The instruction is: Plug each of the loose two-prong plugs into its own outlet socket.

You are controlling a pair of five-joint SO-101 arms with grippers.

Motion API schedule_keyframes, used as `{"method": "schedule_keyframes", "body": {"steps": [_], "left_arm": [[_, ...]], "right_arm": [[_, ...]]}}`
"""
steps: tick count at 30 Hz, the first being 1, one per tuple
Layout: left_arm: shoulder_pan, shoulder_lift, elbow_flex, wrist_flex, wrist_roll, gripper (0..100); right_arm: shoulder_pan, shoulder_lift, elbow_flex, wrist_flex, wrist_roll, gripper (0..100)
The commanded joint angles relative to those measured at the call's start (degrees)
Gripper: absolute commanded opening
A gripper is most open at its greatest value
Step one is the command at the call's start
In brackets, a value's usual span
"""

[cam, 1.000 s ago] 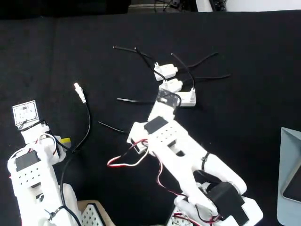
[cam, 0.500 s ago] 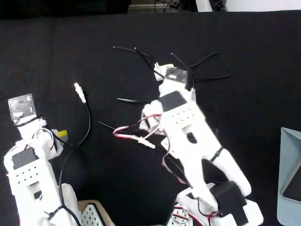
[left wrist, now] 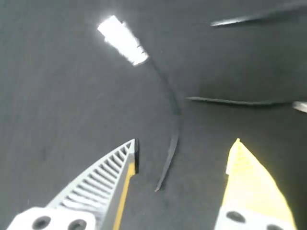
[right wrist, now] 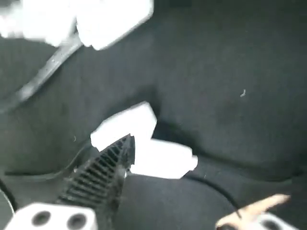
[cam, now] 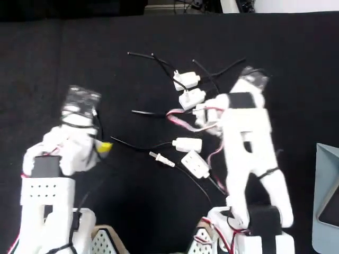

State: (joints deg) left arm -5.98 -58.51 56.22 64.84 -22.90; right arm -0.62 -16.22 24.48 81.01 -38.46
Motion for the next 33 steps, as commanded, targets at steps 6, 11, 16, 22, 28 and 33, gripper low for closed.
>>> {"method": "schedule_keyframes", "body": {"steps": [6, 11, 16, 22, 28, 33], "left_arm": [[25.3, 2.5, -4.4, -0.1, -6.9, 30], [30.7, 15.6, -8.8, -2.2, -10.2, 30], [33.5, 30.0, -14.8, -5.2, -14.8, 30], [38.0, 40.6, -21.1, -8.2, -16.3, 30], [39.1, 48.5, -23.5, -13.4, -16.3, 30], [39.2, 52.7, -23.6, -16.4, -16.2, 30]], "right_arm": [[13.6, -2.1, -7.0, -0.5, 10.0, 27.0], [13.8, -2.1, -6.0, -0.5, 10.0, 31.5], [13.9, -2.1, -5.9, -0.5, 10.3, 32.1], [13.9, -2.1, -5.8, -0.4, 10.3, 32.0], [13.9, -2.1, -5.8, -0.4, 10.4, 32.0], [13.9, -2.1, -5.8, -0.4, 10.4, 32.0]]}}
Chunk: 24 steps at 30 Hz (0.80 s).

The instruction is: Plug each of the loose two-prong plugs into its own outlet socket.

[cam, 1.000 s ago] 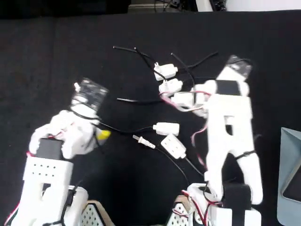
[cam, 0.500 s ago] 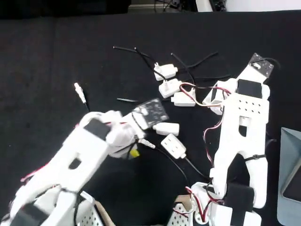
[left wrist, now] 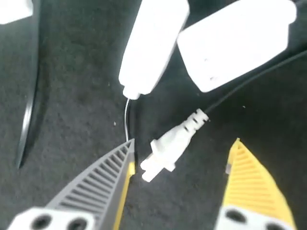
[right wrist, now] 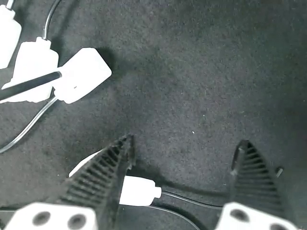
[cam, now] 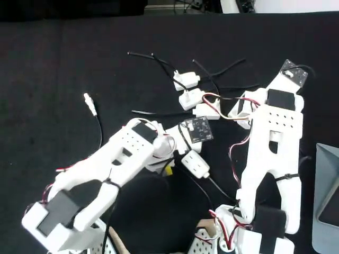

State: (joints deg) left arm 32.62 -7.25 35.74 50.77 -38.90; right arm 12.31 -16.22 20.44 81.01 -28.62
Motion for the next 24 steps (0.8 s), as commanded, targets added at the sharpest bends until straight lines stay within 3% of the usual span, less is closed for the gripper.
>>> {"method": "schedule_keyframes", "body": {"steps": [1, 4, 9, 13, 16, 24], "left_arm": [[0.6, 2.1, -2.8, -3.3, -0.1, 30], [0.1, 3.7, -1.2, -6.9, 0.1, 29], [0.7, 5.1, 5.2, -13.0, -0.2, 18], [1.1, 3.2, 8.8, -12.8, -0.2, 9], [1.3, -0.9, 10.9, -9.3, -0.1, 3], [-0.1, -21.4, 15.0, 8.4, 1.7, 3]], "right_arm": [[1.0, -2.1, -1.8, -0.4, 0.5, 32.0], [1.0, -2.1, -1.8, -0.4, 0.5, 32.0], [1.0, -2.1, -1.8, -0.4, 0.5, 31.9], [1.0, -2.1, -1.8, -0.4, 0.5, 31.9], [1.0, -2.1, -1.8, -0.3, 0.5, 31.9], [1.0, -2.1, -0.9, -0.4, 0.5, 31.9]]}}
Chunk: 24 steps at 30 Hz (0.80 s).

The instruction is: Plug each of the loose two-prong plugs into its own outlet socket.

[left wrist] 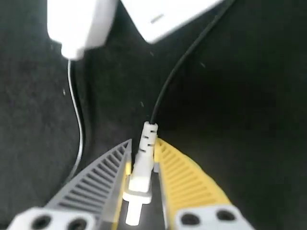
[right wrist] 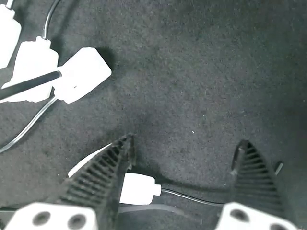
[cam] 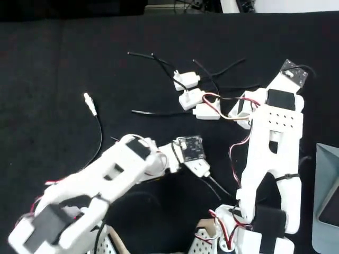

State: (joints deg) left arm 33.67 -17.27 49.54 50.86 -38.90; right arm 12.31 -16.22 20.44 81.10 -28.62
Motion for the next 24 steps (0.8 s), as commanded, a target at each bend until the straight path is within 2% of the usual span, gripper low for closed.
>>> {"method": "schedule_keyframes", "body": {"steps": [1, 5, 8, 13, 17, 22, 24], "left_arm": [[-1.7, -14.4, 1.8, 10.4, 3.1, 3], [-6.4, -27.4, 4.3, 18.0, 6.7, 3], [-12.4, -37.0, 5.4, 22.3, 9.4, 3], [-23.3, -47.8, 8.8, 23.5, 15.1, 3], [-28.4, -48.7, 10.0, 22.9, 18.7, 3], [-29.6, -43.7, 9.7, 22.9, 24.6, 18], [-29.1, -40.1, 7.9, 22.9, 26.7, 20]], "right_arm": [[1.0, -2.1, -0.7, -0.5, 0.5, 31.9], [0.8, -2.2, -0.6, -0.5, 0.5, 31.9], [0.7, -2.2, -0.5, -0.5, 0.4, 31.9], [0.6, -2.2, -0.5, -0.5, 0.4, 31.9], [0.6, -2.2, -0.5, -0.5, 0.4, 31.9], [0.6, -2.1, -0.5, -0.5, 0.4, 31.9], [0.6, -2.1, -0.5, -0.5, 0.4, 31.9]]}}
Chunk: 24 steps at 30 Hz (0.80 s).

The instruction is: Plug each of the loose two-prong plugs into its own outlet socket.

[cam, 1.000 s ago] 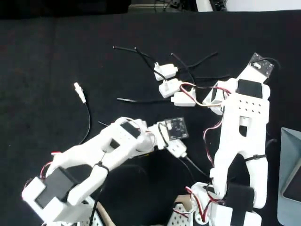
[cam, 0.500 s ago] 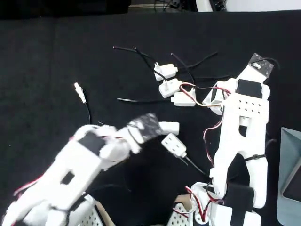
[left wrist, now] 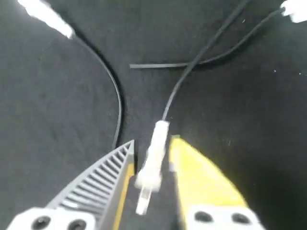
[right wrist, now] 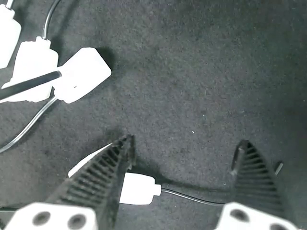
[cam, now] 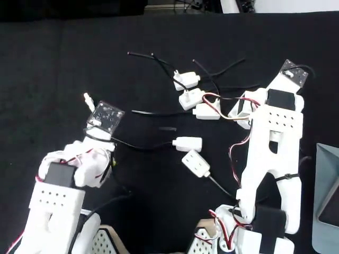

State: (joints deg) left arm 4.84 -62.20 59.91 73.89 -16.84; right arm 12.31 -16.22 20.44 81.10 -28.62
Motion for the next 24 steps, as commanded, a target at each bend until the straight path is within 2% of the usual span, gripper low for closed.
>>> {"method": "schedule_keyframes", "body": {"steps": [1, 6, 9, 11, 13, 16, 22, 24], "left_arm": [[0.7, 7.1, -3.6, 0.0, 5.3, 20], [3.6, 16.2, -9.1, 0.9, 10.8, 24], [0.9, 16.7, -14.7, 5.5, 11.3, 29], [-0.7, 16.1, -17.1, 7.6, 8.0, 30], [-1.4, 16.3, -17.9, 9.0, 1.7, 30], [-1.4, 17.9, -15.7, 8.4, -4.6, 30], [-1.1, 31.0, -12.4, -1.5, -7.1, 29], [-0.9, 37.1, -13.7, -4.1, -8.6, 26]], "right_arm": [[0.6, -2.1, -0.5, -0.5, 0.4, 31.9], [0.2, -2.1, -0.4, -0.4, 0.4, 31.9], [-2.7, -2.1, -0.3, -0.2, 0.3, 31.9], [-4.9, -2.1, 0.3, -0.2, 0.2, 31.9], [-6.5, -2.4, 1.3, -0.5, 0.2, 31.9], [-7.1, -2.3, 1.6, -0.5, 0.2, 31.9], [-6.9, -2.1, 1.5, -0.5, 0.2, 31.9], [-6.9, -2.1, 1.6, -0.5, 0.2, 31.9]]}}
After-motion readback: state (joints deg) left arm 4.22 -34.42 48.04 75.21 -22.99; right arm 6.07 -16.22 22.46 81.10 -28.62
